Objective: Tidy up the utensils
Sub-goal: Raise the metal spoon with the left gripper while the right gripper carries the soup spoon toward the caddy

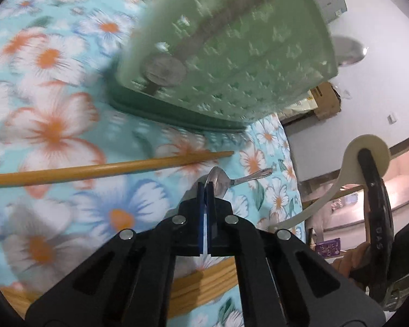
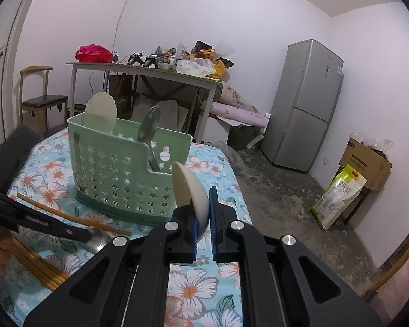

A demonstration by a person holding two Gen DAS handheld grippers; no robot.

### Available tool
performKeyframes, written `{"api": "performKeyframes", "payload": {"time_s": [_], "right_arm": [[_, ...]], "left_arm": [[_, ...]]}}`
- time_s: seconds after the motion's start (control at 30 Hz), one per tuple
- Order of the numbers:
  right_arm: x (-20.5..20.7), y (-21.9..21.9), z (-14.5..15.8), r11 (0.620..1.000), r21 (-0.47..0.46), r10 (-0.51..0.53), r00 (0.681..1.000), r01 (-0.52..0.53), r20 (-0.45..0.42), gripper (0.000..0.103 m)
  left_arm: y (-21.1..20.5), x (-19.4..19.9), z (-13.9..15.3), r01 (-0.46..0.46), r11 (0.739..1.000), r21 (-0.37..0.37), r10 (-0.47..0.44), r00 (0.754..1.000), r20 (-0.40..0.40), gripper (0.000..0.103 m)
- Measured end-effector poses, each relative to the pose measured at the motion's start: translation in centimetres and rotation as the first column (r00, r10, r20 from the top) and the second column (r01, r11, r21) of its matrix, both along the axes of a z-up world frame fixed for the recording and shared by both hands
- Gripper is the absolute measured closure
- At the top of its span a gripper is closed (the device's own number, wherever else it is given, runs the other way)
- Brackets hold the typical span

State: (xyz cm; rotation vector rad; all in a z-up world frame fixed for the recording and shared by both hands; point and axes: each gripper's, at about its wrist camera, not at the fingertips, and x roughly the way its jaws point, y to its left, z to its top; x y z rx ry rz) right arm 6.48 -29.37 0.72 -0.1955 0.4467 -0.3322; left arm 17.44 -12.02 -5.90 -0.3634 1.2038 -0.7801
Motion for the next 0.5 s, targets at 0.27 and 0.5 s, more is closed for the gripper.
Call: {"api": "performKeyframes", "payload": {"time_s": [0.27, 0.5], "right_arm": [[0.1, 0.4, 0.1, 1.000, -0.002, 0.017, 1.000, -0.017, 0.002, 0.095], [0.1, 0.9, 0.2, 1.000, -0.010, 0.023, 1.000, -0.023, 0.005, 0.095]], "left_arm": [[5.4, -1.4, 4.9, -0.082, 0.996, 0.019, 0.078, 0.984, 0.161, 0.103], [8.1, -3.6, 9.2, -0.097, 0.995, 0.016, 0.087, 0.940, 0.329, 0.102]]}}
